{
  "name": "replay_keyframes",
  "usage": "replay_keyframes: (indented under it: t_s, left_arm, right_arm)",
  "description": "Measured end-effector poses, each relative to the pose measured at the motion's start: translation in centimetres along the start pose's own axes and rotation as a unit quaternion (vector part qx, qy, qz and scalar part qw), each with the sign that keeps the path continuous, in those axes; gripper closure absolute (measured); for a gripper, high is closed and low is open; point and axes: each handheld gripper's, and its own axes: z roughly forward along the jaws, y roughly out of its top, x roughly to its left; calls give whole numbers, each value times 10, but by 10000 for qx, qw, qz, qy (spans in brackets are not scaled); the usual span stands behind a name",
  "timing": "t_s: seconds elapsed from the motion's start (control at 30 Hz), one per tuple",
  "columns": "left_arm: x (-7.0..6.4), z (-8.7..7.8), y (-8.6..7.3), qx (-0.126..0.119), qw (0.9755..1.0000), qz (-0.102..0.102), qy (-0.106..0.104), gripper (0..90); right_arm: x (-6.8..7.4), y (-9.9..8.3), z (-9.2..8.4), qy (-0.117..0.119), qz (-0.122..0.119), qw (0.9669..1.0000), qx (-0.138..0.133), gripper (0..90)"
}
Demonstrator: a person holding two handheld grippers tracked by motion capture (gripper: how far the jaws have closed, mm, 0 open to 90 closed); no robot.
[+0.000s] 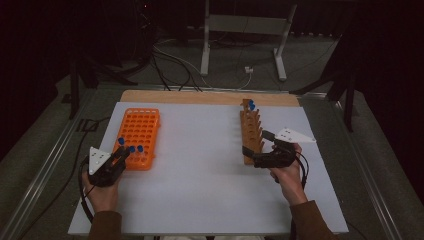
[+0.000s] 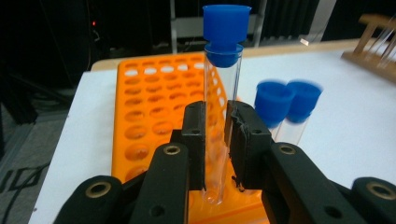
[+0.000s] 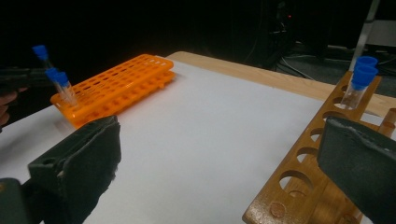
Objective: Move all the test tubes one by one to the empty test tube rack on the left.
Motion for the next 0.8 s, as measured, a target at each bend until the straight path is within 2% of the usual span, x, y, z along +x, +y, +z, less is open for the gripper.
replay_keyframes:
  t_s: [0.07, 0.2, 0.47, 0.57, 0.8]
  left_arm:
    - [1, 3, -4, 113, 9999, -43, 7, 784]
    - [1, 8, -7, 381, 9993, 67, 10, 785]
    - [1, 9, -9, 573, 9984, 1, -24, 790]
    - [-1, 13, -12, 737, 9972, 104, -14, 791]
    - [-1, 11, -13, 731, 9973, 70, -14, 791]
  right_arm:
    - [0, -1, 0, 28, -4, 10000, 13, 0]
    - [1, -1, 1, 48, -14, 10000, 29, 0]
    - [1, -2, 1, 64, -12, 10000, 53, 0]
    - [1, -2, 1, 73, -20, 10000, 63, 0]
    - [-1, -3, 0, 71, -13, 10000, 56, 0]
